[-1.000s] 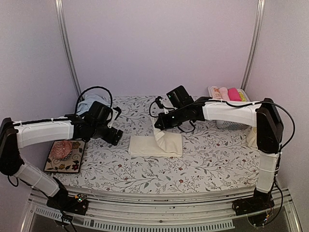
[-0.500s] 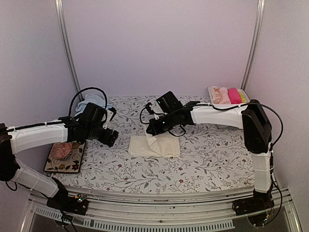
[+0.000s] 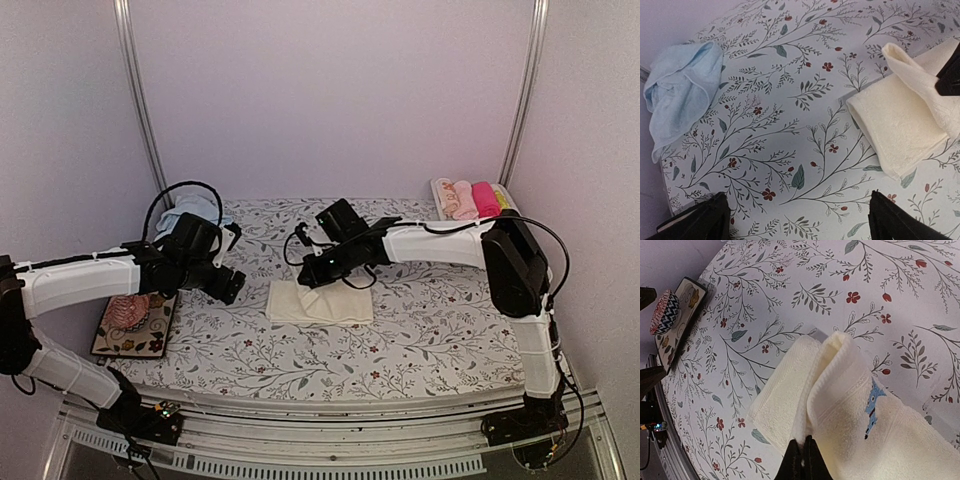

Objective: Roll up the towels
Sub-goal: Fold the towel at the center of the board.

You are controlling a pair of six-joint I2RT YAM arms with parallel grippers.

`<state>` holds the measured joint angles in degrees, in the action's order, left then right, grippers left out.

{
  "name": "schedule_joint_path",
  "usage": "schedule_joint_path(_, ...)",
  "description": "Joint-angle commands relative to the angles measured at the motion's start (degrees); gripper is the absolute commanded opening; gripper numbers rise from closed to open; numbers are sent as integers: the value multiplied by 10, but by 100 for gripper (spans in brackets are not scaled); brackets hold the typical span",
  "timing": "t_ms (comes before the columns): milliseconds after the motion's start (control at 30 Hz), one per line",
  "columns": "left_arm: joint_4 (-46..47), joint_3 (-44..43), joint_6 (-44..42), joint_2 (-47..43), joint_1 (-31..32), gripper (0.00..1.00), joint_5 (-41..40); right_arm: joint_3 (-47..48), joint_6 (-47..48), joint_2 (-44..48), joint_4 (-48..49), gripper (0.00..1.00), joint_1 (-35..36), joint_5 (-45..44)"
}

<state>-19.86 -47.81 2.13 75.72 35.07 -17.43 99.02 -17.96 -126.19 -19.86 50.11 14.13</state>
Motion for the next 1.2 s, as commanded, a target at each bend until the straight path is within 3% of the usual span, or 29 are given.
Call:
schedule_joint_path(0, -2, 10, -5, -8, -6, 97, 2, 32, 5, -24, 23, 3, 6, 15)
schedule_joint_path(533, 6, 11, -16, 4, -8, 97, 2, 76, 19, -62, 22, 6, 30, 43)
schedule_joint_path(633, 8, 9, -18, 9, -8, 97, 4, 77, 25, -62, 17, 14, 31, 44)
schedule_joint_path(800, 10, -3, -16, 22, -9, 97, 11, 74, 36, -43, 10, 45, 31, 42)
schedule_joint_path(933, 10, -29, -14, 44, -7, 97, 25, 54, 52, 4, 9, 50, 12, 36)
schedule_joint_path(1167, 28, -110, -14, 123, 15, 96, 83, -75, 63, 128, 10, 50, -81, 9)
